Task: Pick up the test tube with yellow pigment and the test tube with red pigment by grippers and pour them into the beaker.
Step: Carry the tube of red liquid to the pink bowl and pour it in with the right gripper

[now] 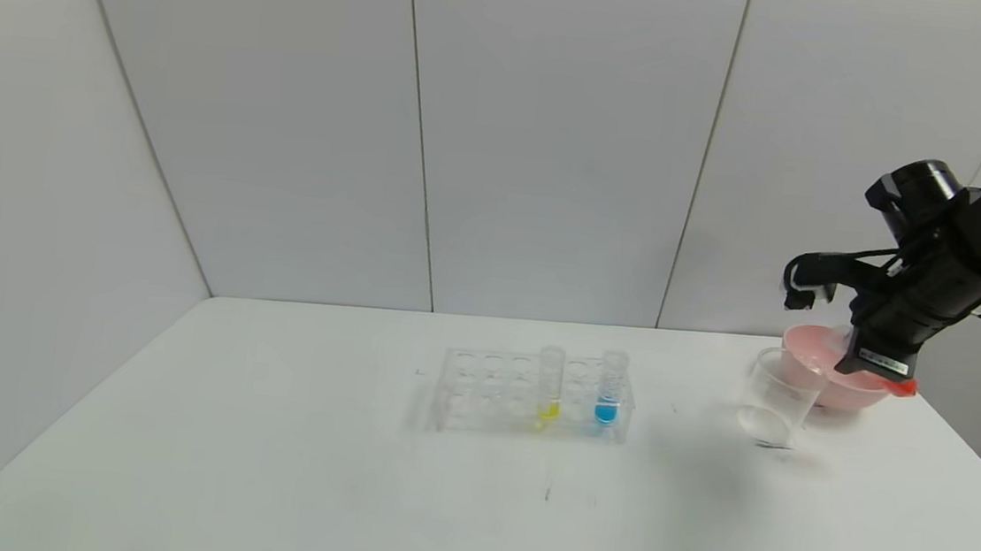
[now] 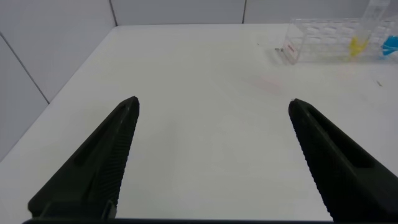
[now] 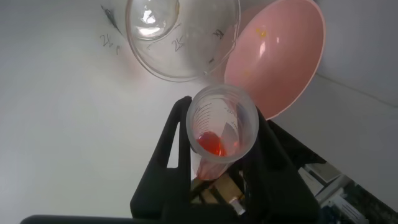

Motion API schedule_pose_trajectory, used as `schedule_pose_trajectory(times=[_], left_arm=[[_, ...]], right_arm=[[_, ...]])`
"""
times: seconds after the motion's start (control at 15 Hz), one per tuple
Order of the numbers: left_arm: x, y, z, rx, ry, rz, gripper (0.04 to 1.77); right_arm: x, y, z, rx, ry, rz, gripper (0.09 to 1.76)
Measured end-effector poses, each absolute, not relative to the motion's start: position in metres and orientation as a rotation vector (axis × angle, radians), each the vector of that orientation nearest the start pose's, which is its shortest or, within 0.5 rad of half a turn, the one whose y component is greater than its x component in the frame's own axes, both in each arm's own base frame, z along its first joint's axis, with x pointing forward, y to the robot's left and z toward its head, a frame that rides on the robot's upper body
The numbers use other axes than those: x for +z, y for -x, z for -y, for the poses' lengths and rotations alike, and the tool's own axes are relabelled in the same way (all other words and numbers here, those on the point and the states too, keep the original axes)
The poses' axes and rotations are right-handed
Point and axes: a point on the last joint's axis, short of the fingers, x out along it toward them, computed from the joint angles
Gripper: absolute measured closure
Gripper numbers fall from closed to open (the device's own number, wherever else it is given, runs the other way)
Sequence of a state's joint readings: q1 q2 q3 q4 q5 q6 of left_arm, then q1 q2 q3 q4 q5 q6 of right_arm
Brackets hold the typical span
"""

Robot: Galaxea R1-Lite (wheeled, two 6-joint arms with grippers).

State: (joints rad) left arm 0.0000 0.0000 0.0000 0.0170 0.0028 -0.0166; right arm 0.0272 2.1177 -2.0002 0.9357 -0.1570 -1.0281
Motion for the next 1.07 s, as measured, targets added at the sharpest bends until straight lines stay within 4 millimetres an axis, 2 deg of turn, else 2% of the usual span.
schedule_pose_trajectory(times=[0.73,1.07], left_arm=[[0.074,0.023,0.000,0.003,0.017,-0.017,0.09],[0.074,0.023,0.000,0.003,0.017,-0.017,0.09]], right_arm=[[0.212,-0.402,-0.017,0.466,1.135,-0.978,1.32],[0.210,-0.406,-0.020,0.415,1.242,-0.992,1.32]])
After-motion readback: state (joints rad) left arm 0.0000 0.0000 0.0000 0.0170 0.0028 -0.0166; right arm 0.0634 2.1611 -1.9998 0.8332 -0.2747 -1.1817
